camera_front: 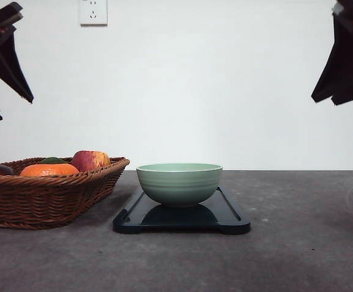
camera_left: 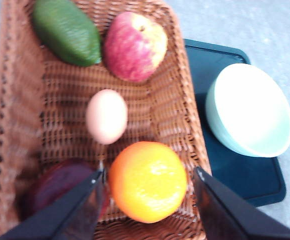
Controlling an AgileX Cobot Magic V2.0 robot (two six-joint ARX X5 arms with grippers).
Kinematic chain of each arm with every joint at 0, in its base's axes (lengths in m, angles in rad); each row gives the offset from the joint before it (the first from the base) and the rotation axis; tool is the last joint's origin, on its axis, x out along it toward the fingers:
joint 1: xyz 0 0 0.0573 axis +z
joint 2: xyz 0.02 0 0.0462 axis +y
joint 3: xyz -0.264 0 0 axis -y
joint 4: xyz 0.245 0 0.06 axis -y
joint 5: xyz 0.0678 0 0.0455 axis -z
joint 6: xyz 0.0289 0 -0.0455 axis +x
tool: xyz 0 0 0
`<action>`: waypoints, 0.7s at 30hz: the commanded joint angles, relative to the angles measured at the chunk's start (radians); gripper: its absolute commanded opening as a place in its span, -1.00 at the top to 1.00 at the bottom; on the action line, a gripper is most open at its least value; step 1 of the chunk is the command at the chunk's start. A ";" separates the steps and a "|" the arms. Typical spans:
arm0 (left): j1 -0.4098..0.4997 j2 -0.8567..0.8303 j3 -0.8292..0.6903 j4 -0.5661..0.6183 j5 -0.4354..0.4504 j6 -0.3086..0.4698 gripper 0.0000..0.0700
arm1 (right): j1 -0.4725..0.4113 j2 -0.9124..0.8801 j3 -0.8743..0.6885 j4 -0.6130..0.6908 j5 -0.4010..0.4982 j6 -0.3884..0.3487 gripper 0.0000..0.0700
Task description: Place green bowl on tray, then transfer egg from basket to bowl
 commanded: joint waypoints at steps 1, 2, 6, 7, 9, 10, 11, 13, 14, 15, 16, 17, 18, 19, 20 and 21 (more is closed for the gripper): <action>-0.007 0.027 0.036 0.010 0.002 0.008 -0.04 | 0.005 0.000 0.004 0.012 0.011 -0.008 0.35; -0.010 0.039 0.046 0.009 0.002 0.017 -0.04 | 0.005 -0.002 0.004 0.014 0.019 -0.008 0.35; -0.025 0.111 0.123 -0.030 -0.013 0.062 -0.04 | 0.005 -0.004 0.004 0.013 0.020 -0.008 0.35; -0.031 0.139 0.154 -0.054 -0.027 0.079 -0.04 | 0.005 -0.004 0.004 0.013 0.020 -0.008 0.35; -0.045 0.198 0.222 -0.112 -0.061 0.119 -0.04 | 0.005 -0.004 0.004 0.013 0.020 -0.008 0.35; -0.052 0.231 0.260 -0.146 -0.082 0.140 -0.04 | 0.005 -0.004 0.004 0.013 0.020 -0.008 0.35; -0.061 0.266 0.300 -0.183 -0.108 0.161 -0.04 | 0.005 -0.004 0.004 0.013 0.020 -0.008 0.35; -0.076 0.337 0.380 -0.252 -0.152 0.187 -0.04 | 0.005 -0.005 0.004 0.014 0.020 -0.008 0.35; -0.081 0.372 0.416 -0.277 -0.167 0.190 -0.04 | 0.005 -0.005 0.004 0.013 0.020 -0.008 0.35; -0.087 0.406 0.450 -0.298 -0.179 0.192 -0.04 | 0.005 -0.005 0.004 0.013 0.020 -0.008 0.35; -0.091 0.439 0.481 -0.313 -0.183 0.192 -0.04 | 0.005 -0.005 0.004 0.013 0.020 -0.008 0.35; -0.095 0.466 0.503 -0.317 -0.183 0.192 -0.04 | 0.005 -0.005 0.004 0.013 0.020 -0.008 0.35; -0.099 0.493 0.523 -0.318 -0.184 0.192 -0.04 | 0.005 -0.005 0.004 0.013 0.020 -0.008 0.35; -0.103 0.519 0.541 -0.317 -0.184 0.192 -0.04 | 0.005 -0.005 0.004 0.013 0.020 -0.008 0.35; -0.105 0.539 0.552 -0.316 -0.189 0.192 -0.04 | 0.005 -0.005 0.004 0.014 0.020 -0.008 0.35; -0.108 0.558 0.561 -0.314 -0.197 0.192 -0.04 | 0.005 -0.005 0.004 0.015 0.020 -0.008 0.35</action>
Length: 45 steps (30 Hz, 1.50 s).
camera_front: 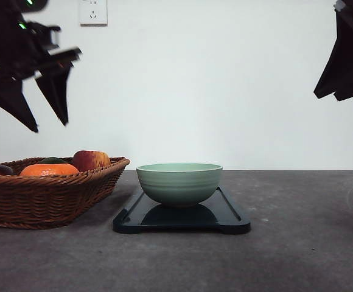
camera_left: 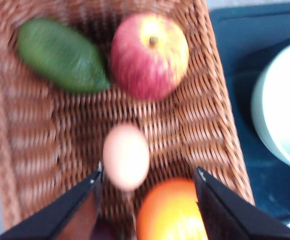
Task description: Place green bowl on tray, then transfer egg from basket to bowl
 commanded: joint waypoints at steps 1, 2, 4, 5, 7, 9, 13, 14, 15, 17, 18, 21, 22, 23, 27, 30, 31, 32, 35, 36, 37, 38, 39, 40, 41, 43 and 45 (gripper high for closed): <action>-0.007 0.043 0.030 0.007 -0.017 0.014 -0.04 | 0.005 0.005 0.004 0.015 0.002 -0.009 0.35; -0.008 0.058 0.031 0.009 -0.033 0.014 -0.04 | 0.005 0.005 0.004 0.020 0.002 -0.010 0.35; -0.010 0.087 0.032 0.010 -0.056 0.014 -0.04 | 0.005 0.005 0.004 0.033 0.002 -0.011 0.35; -0.011 0.100 0.032 0.011 -0.062 0.016 -0.04 | 0.005 0.005 0.004 0.042 0.002 -0.012 0.35; -0.011 0.123 0.032 0.015 -0.062 0.023 -0.04 | 0.005 0.005 0.004 0.064 0.002 -0.012 0.35; -0.011 0.144 0.032 0.021 -0.062 0.028 -0.04 | 0.005 0.005 0.004 0.084 0.002 -0.012 0.35; -0.011 0.180 0.032 0.032 -0.062 0.028 -0.04 | 0.005 0.005 0.004 0.104 0.002 -0.012 0.35; -0.011 0.188 0.032 0.036 -0.062 0.028 -0.04 | 0.005 0.005 0.004 0.107 0.002 -0.012 0.35; -0.011 0.196 0.032 0.039 -0.062 0.028 -0.04 | 0.005 0.005 0.004 0.107 0.002 -0.012 0.35; -0.011 0.212 0.032 0.041 -0.062 0.028 -0.04 | 0.005 0.005 0.004 0.108 0.002 -0.012 0.35; -0.011 0.220 0.032 0.041 -0.062 0.028 -0.04 | 0.005 0.005 0.004 0.108 0.002 -0.012 0.35; -0.011 0.238 0.032 0.042 -0.062 0.028 -0.04 | 0.005 0.005 0.004 0.108 0.002 -0.012 0.35; -0.011 0.243 0.032 0.043 -0.063 0.028 -0.04 | 0.005 0.005 0.004 0.108 0.002 -0.012 0.35; -0.011 0.245 0.032 0.044 -0.063 0.028 -0.04 | 0.005 0.005 0.004 0.108 0.002 -0.012 0.35; -0.011 0.247 0.032 0.047 -0.062 0.028 -0.02 | 0.005 0.005 0.004 0.108 0.002 -0.012 0.35; -0.011 0.247 0.032 0.046 -0.062 0.028 0.04 | 0.005 0.005 0.004 0.108 0.002 -0.012 0.35; -0.011 0.247 0.032 0.046 -0.062 0.028 0.07 | 0.005 0.005 0.004 0.108 0.002 -0.012 0.35; -0.011 0.247 0.032 0.046 -0.062 0.028 0.11 | 0.005 0.005 0.004 0.108 0.002 -0.012 0.35; -0.011 0.247 0.032 0.043 -0.062 0.028 0.36 | 0.005 0.005 0.004 0.108 0.002 -0.012 0.35; -0.011 0.247 0.032 0.043 -0.062 0.028 0.37 | 0.005 0.005 0.004 0.108 0.002 -0.012 0.35; -0.011 0.247 0.032 0.043 -0.062 0.028 0.39 | 0.005 0.005 0.004 0.108 0.002 -0.012 0.35; -0.011 0.247 0.032 0.043 -0.062 0.028 0.39 | 0.005 0.005 0.004 0.108 0.002 -0.012 0.35; -0.011 0.247 0.032 0.043 -0.062 0.028 0.39 | 0.005 0.005 0.004 0.108 0.002 -0.012 0.35; -0.011 0.247 0.032 0.043 -0.062 0.027 0.39 | 0.005 0.005 0.004 0.108 0.002 -0.012 0.35; -0.011 0.247 0.032 0.043 -0.062 0.027 0.39 | 0.005 0.005 0.004 0.108 0.002 -0.012 0.35; -0.011 0.246 0.032 0.043 -0.062 0.026 0.39 | 0.005 0.005 0.004 0.108 0.002 -0.012 0.35; -0.011 0.242 0.034 0.041 -0.062 0.025 0.39 | 0.005 0.005 0.004 0.108 0.002 -0.012 0.35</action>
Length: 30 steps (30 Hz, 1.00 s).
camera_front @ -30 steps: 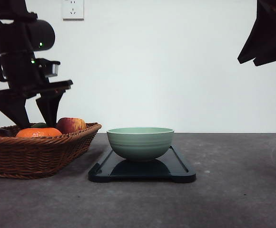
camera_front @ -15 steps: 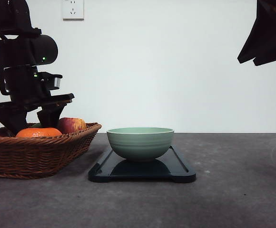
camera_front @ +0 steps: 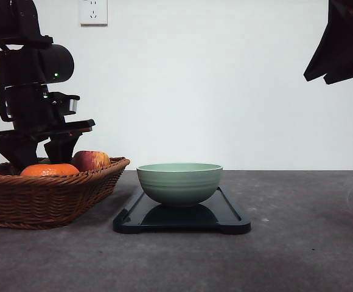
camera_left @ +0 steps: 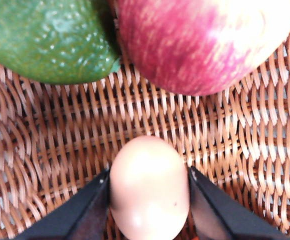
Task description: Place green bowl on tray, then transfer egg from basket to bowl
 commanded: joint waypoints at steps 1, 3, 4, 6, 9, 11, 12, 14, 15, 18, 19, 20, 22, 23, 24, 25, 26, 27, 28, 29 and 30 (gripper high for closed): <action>-0.003 0.010 0.026 -0.001 -0.005 0.006 0.39 | 0.005 0.005 0.004 0.010 0.002 -0.011 0.35; -0.003 -0.001 0.028 -0.005 -0.005 0.006 0.39 | 0.005 0.005 0.004 0.010 0.002 -0.011 0.35; -0.003 -0.008 0.029 -0.010 -0.005 0.006 0.39 | 0.005 0.005 0.004 0.010 0.002 -0.011 0.35; -0.003 -0.029 0.030 -0.025 -0.005 0.006 0.39 | 0.005 0.005 0.004 0.009 0.002 -0.011 0.35; -0.003 -0.067 0.030 -0.037 -0.005 0.006 0.39 | 0.005 0.005 0.004 0.010 0.002 -0.011 0.35; -0.003 -0.100 0.030 -0.035 -0.005 0.006 0.39 | 0.005 0.005 0.004 0.010 0.002 -0.011 0.35; -0.003 -0.117 0.030 -0.034 -0.005 0.006 0.39 | 0.005 0.005 0.004 0.009 0.002 -0.011 0.35; -0.004 -0.153 0.030 -0.032 -0.002 0.006 0.39 | 0.005 0.005 0.004 0.009 0.002 -0.011 0.35; -0.006 -0.171 0.030 -0.032 0.001 0.006 0.39 | 0.005 0.005 0.004 0.010 0.002 -0.011 0.35; -0.016 -0.213 0.030 -0.027 0.076 0.006 0.39 | 0.005 0.005 0.004 0.010 0.002 -0.011 0.35; -0.020 -0.223 0.030 -0.022 0.113 0.006 0.39 | 0.005 0.005 0.004 0.010 0.002 -0.011 0.35; -0.026 -0.230 0.030 -0.011 0.151 0.005 0.39 | 0.005 0.005 0.004 0.010 0.002 -0.011 0.35; -0.042 -0.237 0.030 0.017 0.215 -0.003 0.39 | 0.005 0.005 0.004 0.010 0.002 -0.011 0.35; -0.054 -0.238 0.030 0.035 0.234 -0.014 0.39 | 0.005 0.005 0.004 0.010 0.002 -0.011 0.35; -0.067 -0.237 0.030 0.052 0.242 -0.021 0.39 | 0.005 0.005 0.004 0.010 0.001 -0.011 0.35; -0.081 -0.237 0.030 0.069 0.242 -0.026 0.39 | 0.005 0.005 0.004 0.010 0.001 -0.011 0.35; -0.096 -0.237 0.030 0.089 0.242 -0.027 0.38 | 0.005 0.005 0.004 0.010 0.001 -0.011 0.35; -0.114 -0.236 0.030 0.111 0.242 -0.025 0.38 | 0.005 0.005 0.004 0.010 0.001 -0.011 0.35; -0.132 -0.236 0.030 0.134 0.239 -0.020 0.38 | 0.005 0.005 0.004 0.010 0.001 -0.011 0.35; -0.149 -0.235 0.030 0.156 0.235 -0.014 0.38 | 0.005 0.005 0.004 0.010 0.001 -0.011 0.35; -0.167 -0.235 0.030 0.179 0.225 -0.007 0.38 | 0.005 0.005 0.004 0.010 0.001 -0.011 0.35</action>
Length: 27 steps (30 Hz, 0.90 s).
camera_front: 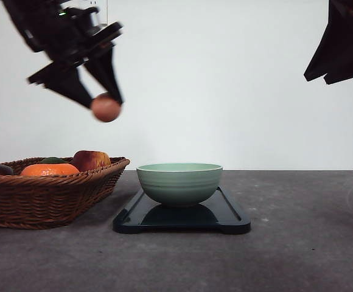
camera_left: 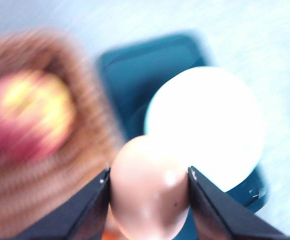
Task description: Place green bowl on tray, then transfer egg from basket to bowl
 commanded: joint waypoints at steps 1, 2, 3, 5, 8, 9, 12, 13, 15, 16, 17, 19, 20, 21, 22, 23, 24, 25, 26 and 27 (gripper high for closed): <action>-0.032 0.013 0.024 0.045 -0.018 0.018 0.38 | 0.005 0.005 0.004 0.010 0.001 -0.011 0.35; -0.049 0.014 0.024 0.065 -0.035 0.030 0.38 | 0.005 0.005 0.004 0.009 0.001 -0.011 0.35; -0.067 0.015 0.024 0.083 -0.052 0.041 0.38 | 0.005 0.005 0.004 0.009 0.001 -0.011 0.35; -0.099 0.020 0.024 0.110 -0.071 0.056 0.38 | 0.005 0.005 0.004 0.009 0.001 -0.011 0.35; -0.140 0.030 0.024 0.143 -0.089 0.063 0.38 | 0.005 0.005 0.004 0.009 0.001 -0.011 0.35; -0.151 0.036 0.024 0.154 -0.102 0.064 0.38 | 0.005 0.005 0.004 0.009 0.001 -0.011 0.35; -0.177 0.061 0.024 0.186 -0.129 0.076 0.38 | 0.005 0.005 0.004 0.009 0.001 -0.011 0.35; -0.182 0.071 0.024 0.193 -0.130 0.077 0.38 | 0.005 0.005 0.004 0.009 0.001 -0.010 0.35; -0.191 0.098 0.024 0.209 -0.130 0.078 0.38 | 0.005 0.005 0.004 0.008 0.001 -0.010 0.35; -0.193 0.111 0.024 0.214 -0.131 0.078 0.38 | 0.005 0.005 0.004 0.008 0.001 -0.010 0.35; -0.196 0.126 0.024 0.217 -0.138 0.078 0.38 | 0.005 0.005 0.004 0.008 0.001 -0.010 0.35; -0.203 0.155 0.024 0.222 -0.154 0.079 0.38 | 0.005 0.005 0.004 0.008 0.001 -0.010 0.35; -0.204 0.169 0.024 0.225 -0.156 0.079 0.38 | 0.005 0.005 0.004 0.007 0.001 -0.009 0.35; -0.204 0.183 0.024 0.230 -0.156 0.078 0.38 | 0.005 0.005 0.004 0.006 0.001 -0.008 0.35; -0.205 0.197 0.024 0.237 -0.156 0.078 0.38 | 0.005 0.005 0.004 0.004 0.001 -0.007 0.35; -0.206 0.213 0.024 0.247 -0.156 0.078 0.38 | 0.005 0.005 0.004 0.000 0.001 -0.007 0.35; -0.207 0.228 0.024 0.257 -0.156 0.078 0.38 | 0.005 0.005 0.004 -0.004 0.001 -0.007 0.35; -0.207 0.241 0.024 0.266 -0.156 0.078 0.38 | 0.005 0.005 0.004 -0.006 0.001 -0.007 0.35; -0.208 0.254 0.024 0.274 -0.156 0.079 0.38 | 0.005 0.005 0.004 -0.009 0.001 -0.007 0.35; -0.208 0.266 0.024 0.282 -0.156 0.081 0.38 | 0.005 0.005 0.004 -0.012 0.001 -0.007 0.35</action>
